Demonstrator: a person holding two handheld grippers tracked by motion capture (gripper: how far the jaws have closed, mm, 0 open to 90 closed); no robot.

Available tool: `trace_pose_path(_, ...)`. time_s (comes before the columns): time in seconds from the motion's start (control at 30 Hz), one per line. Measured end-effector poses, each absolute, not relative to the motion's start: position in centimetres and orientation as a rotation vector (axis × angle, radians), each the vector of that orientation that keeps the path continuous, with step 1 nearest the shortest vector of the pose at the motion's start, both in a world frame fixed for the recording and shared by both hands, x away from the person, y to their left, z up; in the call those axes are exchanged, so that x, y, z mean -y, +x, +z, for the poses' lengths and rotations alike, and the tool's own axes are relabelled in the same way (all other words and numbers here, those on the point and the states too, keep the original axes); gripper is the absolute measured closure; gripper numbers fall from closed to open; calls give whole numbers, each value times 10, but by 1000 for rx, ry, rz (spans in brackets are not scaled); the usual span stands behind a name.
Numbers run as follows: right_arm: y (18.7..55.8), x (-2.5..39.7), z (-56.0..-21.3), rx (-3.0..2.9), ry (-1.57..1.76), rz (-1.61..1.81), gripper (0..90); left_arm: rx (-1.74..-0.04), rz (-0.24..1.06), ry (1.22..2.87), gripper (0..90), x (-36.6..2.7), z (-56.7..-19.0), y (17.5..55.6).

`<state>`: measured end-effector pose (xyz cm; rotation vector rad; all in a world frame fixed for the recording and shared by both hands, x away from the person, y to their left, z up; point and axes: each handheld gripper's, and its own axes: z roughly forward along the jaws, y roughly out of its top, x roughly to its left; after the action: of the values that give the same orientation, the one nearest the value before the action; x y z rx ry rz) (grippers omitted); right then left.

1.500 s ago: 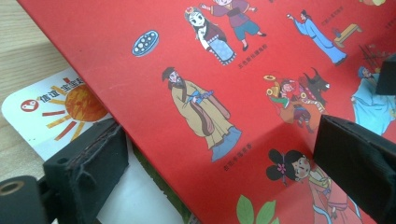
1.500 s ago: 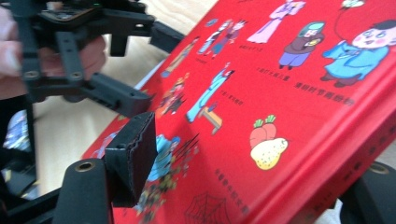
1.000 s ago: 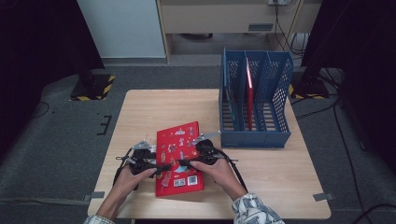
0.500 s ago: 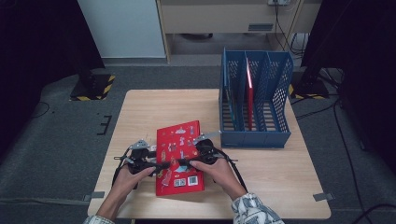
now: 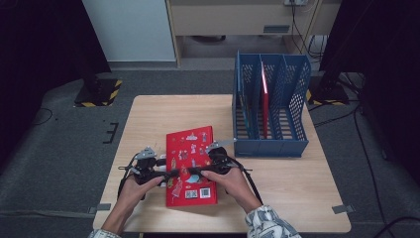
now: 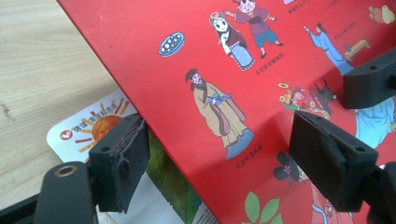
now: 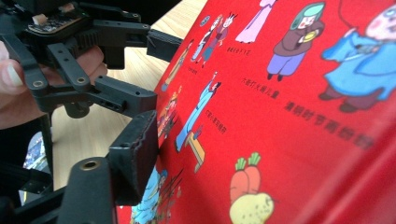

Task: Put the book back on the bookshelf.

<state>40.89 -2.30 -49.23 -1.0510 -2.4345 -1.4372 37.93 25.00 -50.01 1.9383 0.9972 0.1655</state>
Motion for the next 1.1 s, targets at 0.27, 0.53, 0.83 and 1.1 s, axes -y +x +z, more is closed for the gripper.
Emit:
trace_pose_path(0.27,409,26,-484,2355,-1032,-1501,527,-975,197,1923,224,-251,-495,377)
trace_pose_path(0.53,408,27,-474,2295,-1026,-1541,672,-953,219,1905,225,-252,-490,375)
trace_pose_path(0.83,406,26,-467,2315,-1010,-1563,701,-921,236,1889,183,-253,-491,374)
trace_pose_path(1.1,403,23,-460,2323,-972,-1599,726,-907,139,1864,62,-251,-497,376)
